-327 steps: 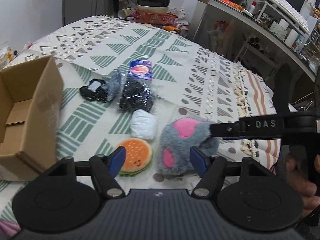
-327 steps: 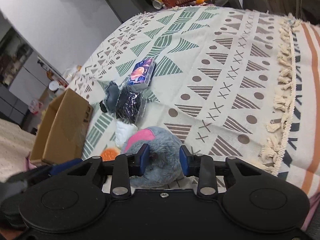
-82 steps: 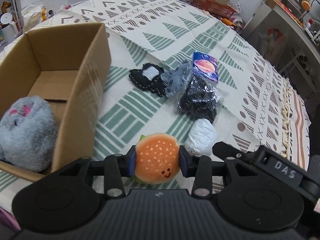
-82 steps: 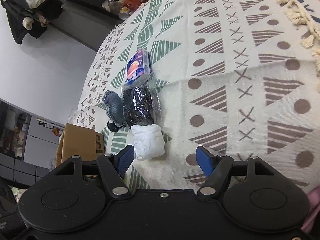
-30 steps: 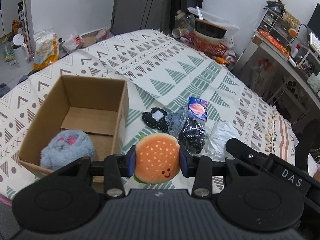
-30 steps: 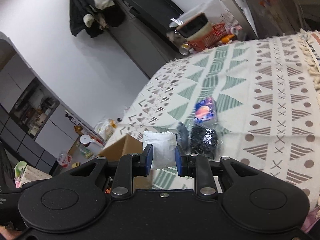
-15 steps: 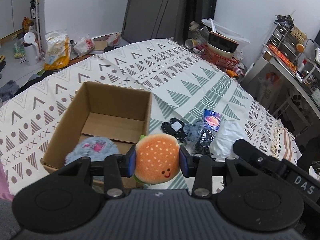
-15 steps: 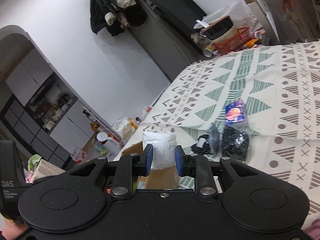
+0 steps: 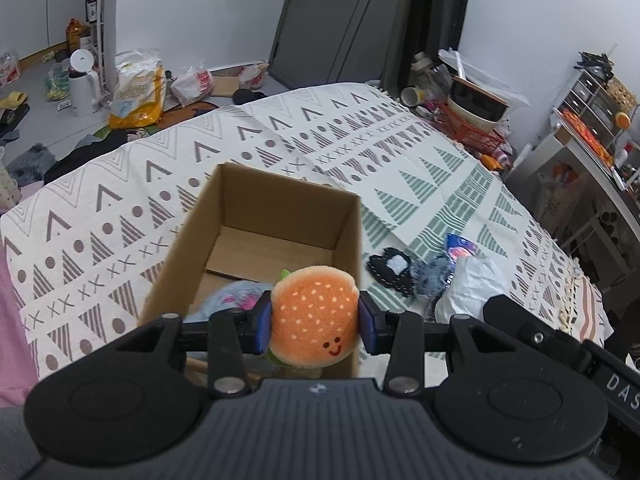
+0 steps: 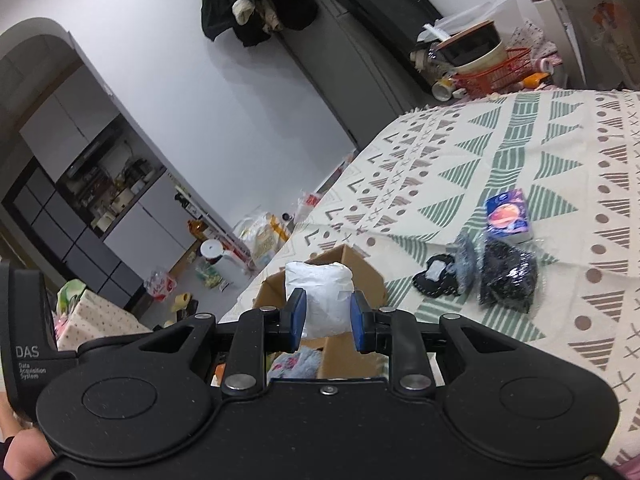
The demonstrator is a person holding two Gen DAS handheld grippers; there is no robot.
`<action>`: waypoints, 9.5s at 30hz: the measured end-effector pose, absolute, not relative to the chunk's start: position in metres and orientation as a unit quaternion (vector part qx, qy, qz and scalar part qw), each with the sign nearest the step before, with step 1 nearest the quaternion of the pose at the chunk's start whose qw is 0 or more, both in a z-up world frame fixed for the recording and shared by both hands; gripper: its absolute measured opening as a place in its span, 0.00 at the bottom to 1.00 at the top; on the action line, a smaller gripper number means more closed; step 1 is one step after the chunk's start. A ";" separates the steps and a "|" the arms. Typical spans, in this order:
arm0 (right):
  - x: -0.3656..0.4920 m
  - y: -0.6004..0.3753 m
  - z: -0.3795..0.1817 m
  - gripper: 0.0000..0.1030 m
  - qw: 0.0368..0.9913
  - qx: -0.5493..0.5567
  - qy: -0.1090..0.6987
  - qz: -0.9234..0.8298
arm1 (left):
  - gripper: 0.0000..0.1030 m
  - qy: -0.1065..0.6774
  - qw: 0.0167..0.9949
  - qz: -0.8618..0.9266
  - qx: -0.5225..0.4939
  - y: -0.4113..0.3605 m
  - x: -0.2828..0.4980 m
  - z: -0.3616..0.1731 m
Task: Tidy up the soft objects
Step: 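Carry the burger plush and white bundle over the box with both grippers, then open both grippers to drop the burger plush and white bundle into the box, then move both grippers to the black items and blue packet beside the box, then grasp the blue denim cloth with the left gripper while the right gripper grasps the black bead bag, then lift and carry the denim cloth and bead bag over the box with both grippers, then open the left gripper over the box while the right gripper lowers and releases the bead bag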
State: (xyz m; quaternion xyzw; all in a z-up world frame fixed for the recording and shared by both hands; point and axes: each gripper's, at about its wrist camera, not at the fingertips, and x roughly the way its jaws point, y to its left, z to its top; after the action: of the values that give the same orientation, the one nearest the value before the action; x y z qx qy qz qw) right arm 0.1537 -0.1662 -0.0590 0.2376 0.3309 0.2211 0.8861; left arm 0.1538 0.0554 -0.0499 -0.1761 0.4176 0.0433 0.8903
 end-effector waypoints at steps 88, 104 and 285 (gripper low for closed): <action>0.150 -0.216 -0.006 1.00 0.913 0.199 0.321 0.154 | 0.74 0.404 0.912 0.035 -0.068 -0.006 0.172 -0.003; 0.156 -0.273 -0.019 1.00 0.905 0.251 0.329 0.094 | 0.74 0.419 0.905 0.008 -0.069 -0.042 0.190 -0.005; 0.197 -0.142 -0.150 0.57 0.822 0.238 0.502 0.127 | 0.31 0.437 0.873 0.071 -0.203 0.113 0.226 -0.095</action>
State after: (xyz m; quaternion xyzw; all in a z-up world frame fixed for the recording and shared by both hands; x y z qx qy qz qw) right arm 0.1973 -0.1422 -0.1497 0.2377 0.5016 0.1275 0.8220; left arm 0.2260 0.1129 -0.0950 -0.2026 0.4374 0.0710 0.8732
